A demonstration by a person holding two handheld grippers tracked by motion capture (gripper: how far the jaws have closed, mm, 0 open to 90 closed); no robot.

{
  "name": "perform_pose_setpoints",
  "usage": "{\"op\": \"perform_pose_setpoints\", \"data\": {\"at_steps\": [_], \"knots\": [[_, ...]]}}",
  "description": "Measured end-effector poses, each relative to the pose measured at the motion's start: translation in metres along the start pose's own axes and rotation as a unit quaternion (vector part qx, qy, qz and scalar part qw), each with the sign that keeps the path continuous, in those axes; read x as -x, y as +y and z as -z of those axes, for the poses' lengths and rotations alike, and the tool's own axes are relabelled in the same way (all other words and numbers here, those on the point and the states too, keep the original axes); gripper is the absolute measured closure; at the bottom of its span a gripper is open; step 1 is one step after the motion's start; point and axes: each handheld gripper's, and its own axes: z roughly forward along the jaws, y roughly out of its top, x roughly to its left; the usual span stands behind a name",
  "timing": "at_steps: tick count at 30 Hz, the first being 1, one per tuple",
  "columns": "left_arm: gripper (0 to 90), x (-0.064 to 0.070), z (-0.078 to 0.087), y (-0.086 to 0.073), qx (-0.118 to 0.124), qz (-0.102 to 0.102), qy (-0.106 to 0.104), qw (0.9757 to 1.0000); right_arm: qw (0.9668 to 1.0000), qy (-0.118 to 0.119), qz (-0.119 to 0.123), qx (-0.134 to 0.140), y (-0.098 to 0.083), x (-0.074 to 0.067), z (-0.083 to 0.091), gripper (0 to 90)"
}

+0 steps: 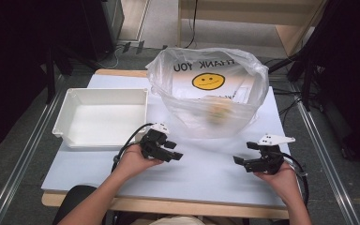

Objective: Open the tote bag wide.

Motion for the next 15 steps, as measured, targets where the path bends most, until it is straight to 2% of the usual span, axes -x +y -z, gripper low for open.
{"op": "perform_pose_setpoints", "data": {"at_steps": [4,10,15], "knots": [[43.8,-0.0007,-0.0007,-0.0003,-0.004,-0.002,-0.001,1.0000,1.0000,0.000,0.002,0.000,0.0001,0.0004,0.0003,17.1],[42.9,-0.0048,-0.0019,0.0001,-0.010,0.013,0.002,0.9999,1.0000,0.004,0.003,-0.003,0.0009,0.0020,0.0013,21.1],[42.7,-0.0039,-0.0014,0.0004,-0.009,0.008,0.004,0.9999,1.0000,0.004,0.001,0.007,0.0016,0.0028,0.0037,25.1]]}}
